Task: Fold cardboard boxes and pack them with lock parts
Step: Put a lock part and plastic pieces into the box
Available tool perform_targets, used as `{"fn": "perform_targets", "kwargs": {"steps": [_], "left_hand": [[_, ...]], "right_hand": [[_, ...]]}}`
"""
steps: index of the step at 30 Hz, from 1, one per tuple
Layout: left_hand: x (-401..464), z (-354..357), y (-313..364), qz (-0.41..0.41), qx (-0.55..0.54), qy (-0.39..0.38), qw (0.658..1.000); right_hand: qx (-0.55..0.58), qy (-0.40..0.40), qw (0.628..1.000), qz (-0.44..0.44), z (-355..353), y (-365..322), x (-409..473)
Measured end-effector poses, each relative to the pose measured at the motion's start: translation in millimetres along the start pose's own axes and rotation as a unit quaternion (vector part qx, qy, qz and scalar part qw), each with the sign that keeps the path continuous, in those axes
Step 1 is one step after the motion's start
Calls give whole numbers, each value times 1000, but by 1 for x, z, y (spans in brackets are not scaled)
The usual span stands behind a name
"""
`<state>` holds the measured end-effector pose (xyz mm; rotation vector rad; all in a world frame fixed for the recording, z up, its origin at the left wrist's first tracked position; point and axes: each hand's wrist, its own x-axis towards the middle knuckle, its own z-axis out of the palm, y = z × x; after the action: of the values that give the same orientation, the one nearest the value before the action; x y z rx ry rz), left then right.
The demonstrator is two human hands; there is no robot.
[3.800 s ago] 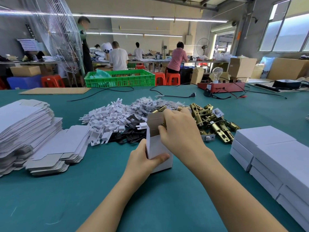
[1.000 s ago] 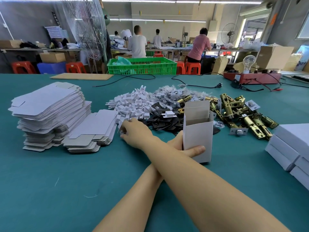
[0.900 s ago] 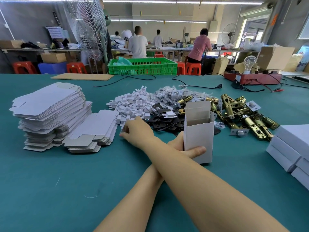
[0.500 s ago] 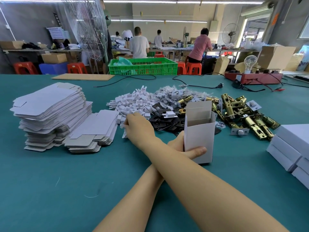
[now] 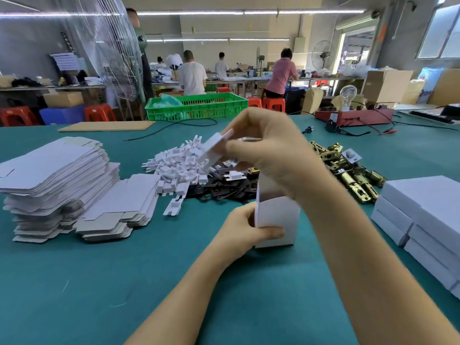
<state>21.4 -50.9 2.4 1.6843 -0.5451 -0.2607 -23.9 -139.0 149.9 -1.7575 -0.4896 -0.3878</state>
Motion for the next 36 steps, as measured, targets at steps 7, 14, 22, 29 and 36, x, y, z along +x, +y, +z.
{"fn": "perform_targets", "kwargs": {"steps": [7,14,22,29,36], "left_hand": [[5,3,-3,12,-3,44,999],[7,0,-4,-3,-36,64,997],[8,-1,-4,9,-53,47,997],[7,-1,-2,-4,-71,50,996],[5,-1,0,-4,-71,40,997]], "right_hand": [[-282,58,958,17,-91,-4,-15],[-285,55,956,44,-100,9,-12],[-480,-30,876,-11,-68,9,-1],[-531,-102,841,7,-41,9,3],[-473,-193,859,33,-40,8,-2]]}}
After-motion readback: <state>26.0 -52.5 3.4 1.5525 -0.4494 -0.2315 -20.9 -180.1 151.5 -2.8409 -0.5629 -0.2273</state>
